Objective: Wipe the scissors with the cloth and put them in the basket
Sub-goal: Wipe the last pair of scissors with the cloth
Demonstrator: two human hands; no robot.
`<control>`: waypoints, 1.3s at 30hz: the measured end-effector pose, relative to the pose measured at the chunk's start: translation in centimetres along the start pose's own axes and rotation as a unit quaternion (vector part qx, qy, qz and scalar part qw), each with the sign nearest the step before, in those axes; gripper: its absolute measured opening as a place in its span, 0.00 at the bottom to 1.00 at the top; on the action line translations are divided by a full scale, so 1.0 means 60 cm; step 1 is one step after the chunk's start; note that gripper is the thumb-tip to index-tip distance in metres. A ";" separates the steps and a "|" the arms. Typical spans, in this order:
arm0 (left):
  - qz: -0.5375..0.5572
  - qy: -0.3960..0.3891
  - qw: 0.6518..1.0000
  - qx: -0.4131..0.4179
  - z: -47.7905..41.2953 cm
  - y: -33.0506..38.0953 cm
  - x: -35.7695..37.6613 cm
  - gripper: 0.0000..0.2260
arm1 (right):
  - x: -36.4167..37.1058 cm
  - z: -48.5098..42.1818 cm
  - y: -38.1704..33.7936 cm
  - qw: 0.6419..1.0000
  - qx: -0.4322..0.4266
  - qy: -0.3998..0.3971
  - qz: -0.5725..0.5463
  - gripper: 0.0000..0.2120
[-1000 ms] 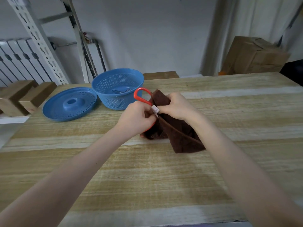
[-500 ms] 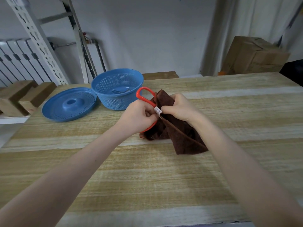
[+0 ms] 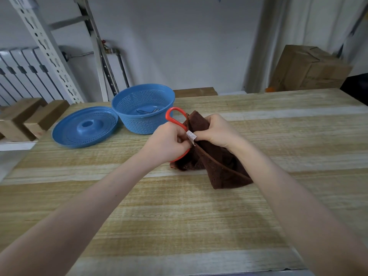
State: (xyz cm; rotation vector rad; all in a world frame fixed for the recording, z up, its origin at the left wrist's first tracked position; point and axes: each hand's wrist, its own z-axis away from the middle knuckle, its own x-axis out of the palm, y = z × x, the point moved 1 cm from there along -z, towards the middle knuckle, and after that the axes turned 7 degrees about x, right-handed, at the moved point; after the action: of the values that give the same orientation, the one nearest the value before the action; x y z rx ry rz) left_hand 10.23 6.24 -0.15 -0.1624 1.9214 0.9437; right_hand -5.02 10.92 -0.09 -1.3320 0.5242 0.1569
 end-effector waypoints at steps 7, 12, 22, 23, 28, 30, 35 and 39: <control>0.036 -0.009 0.999 -0.015 0.003 -0.004 0.000 0.08 | 0.000 -0.004 0.004 1.000 0.008 -0.013 -0.004 0.11; 0.011 -0.006 1.000 -0.005 0.000 0.000 -0.002 0.08 | -0.003 -0.006 -0.001 1.000 0.015 -0.019 0.000 0.06; 0.021 -0.020 1.000 -0.010 0.002 -0.006 0.005 0.08 | -0.007 -0.006 0.023 0.999 0.017 0.020 -0.025 0.08; 0.028 -0.015 0.999 -0.016 0.002 -0.009 0.003 0.08 | -0.015 -0.009 0.029 0.996 0.030 0.039 -0.068 0.05; 0.034 -0.006 0.999 -0.019 0.008 -0.018 -0.003 0.08 | -0.048 -0.009 0.040 0.974 -0.007 0.066 -0.216 0.03; 0.030 -0.002 0.999 -0.019 0.007 -0.016 -0.001 0.08 | -0.039 -0.001 0.029 0.990 -0.023 0.024 -0.134 0.02; 0.036 0.014 0.999 -0.005 0.004 0.001 0.004 0.08 | 0.002 0.007 0.009 0.994 -0.080 0.012 0.079 0.14; 0.042 0.017 0.999 -0.009 0.009 0.001 0.004 0.08 | 0.015 0.002 0.017 0.989 -0.098 0.049 0.104 0.14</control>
State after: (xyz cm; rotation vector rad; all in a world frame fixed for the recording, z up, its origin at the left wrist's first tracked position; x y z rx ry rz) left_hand 10.45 6.67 -0.44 -0.1108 1.9643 1.0203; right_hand -4.62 11.12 -1.41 -1.4793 0.7476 0.3227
